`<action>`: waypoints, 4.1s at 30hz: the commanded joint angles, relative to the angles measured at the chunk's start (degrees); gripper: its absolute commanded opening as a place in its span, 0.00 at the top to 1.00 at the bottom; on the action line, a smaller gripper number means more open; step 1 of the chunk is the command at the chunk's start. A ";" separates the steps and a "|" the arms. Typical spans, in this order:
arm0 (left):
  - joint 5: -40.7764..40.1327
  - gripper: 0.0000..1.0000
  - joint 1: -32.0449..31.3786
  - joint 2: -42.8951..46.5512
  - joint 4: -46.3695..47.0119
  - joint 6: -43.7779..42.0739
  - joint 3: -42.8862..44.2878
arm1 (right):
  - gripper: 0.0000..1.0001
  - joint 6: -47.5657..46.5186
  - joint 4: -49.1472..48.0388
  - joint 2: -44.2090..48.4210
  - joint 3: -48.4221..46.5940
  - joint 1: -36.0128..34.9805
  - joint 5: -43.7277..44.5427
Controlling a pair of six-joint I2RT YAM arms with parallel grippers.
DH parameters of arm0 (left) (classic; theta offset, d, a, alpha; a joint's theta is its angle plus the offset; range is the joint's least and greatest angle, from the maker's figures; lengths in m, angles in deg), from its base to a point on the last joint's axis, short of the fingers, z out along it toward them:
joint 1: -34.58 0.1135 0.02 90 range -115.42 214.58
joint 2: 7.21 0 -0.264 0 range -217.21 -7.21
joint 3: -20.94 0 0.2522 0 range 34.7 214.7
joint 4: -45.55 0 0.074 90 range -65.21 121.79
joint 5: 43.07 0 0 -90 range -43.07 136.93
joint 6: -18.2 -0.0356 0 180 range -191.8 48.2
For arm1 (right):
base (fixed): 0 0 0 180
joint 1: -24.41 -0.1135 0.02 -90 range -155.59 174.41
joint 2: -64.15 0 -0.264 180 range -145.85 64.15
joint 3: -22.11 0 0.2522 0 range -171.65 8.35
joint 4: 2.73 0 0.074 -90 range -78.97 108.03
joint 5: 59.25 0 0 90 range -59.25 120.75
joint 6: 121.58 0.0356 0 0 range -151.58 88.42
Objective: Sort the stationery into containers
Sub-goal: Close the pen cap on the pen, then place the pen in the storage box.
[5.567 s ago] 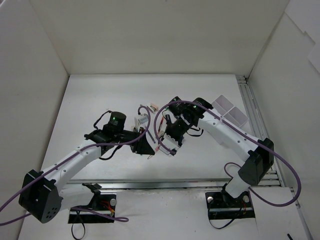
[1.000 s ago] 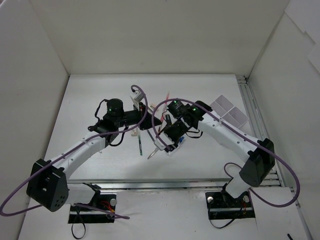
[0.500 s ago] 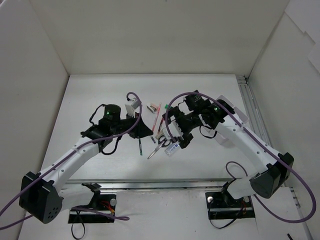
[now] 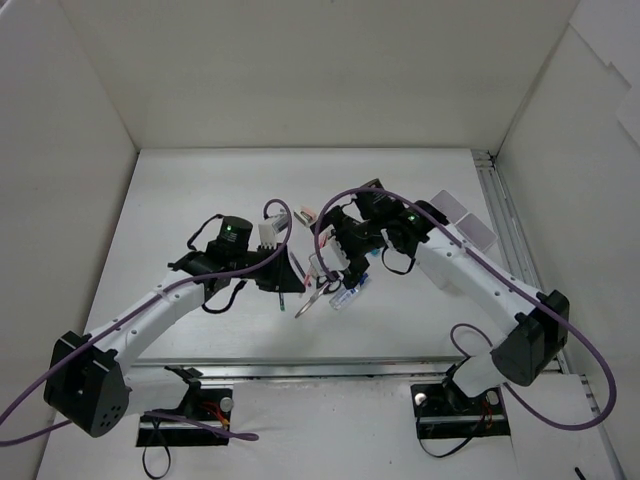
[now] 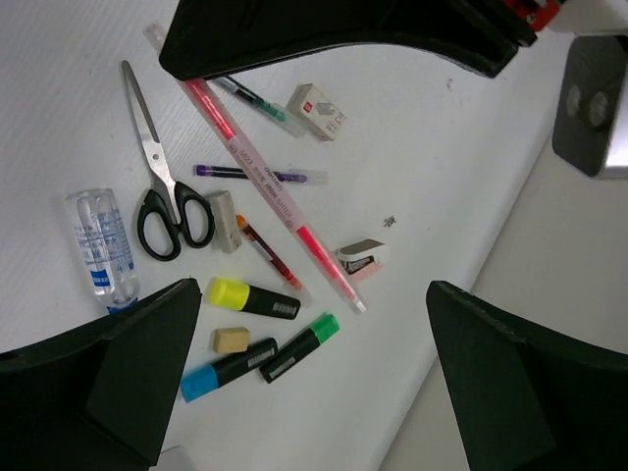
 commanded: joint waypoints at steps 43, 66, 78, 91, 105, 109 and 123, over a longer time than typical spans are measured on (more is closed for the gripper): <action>5.16 1.00 -0.45 -6.05 5.98 -2.64 10.56 | 1.00 -6.86 -5.32 -5.97 2.42 -12.19 5.92; -13.72 0.01 -0.45 10.46 -5.08 -6.51 12.85 | 1.00 3.07 -5.59 -4.91 -1.09 -5.69 3.99; -30.79 0.01 4.91 22.78 -8.60 -3.43 11.80 | 1.00 63.14 -64.99 5.53 20.71 14.17 -2.30; -29.91 0.00 5.96 21.82 -3.33 -3.34 4.15 | 1.00 93.07 -84.16 14.95 38.89 29.29 24.54; -30.87 0.01 5.96 20.23 0.01 -5.72 0.64 | 0.96 84.64 -93.74 0.90 33.72 42.57 21.92; -31.58 0.01 6.49 19.97 0.02 -5.98 0.37 | 0.96 84.55 -94.79 -2.62 32.13 42.92 19.11; -33.34 0.00 6.49 20.41 -1.04 -7.04 -0.16 | 0.91 81.83 -98.66 -8.08 35.55 44.15 20.60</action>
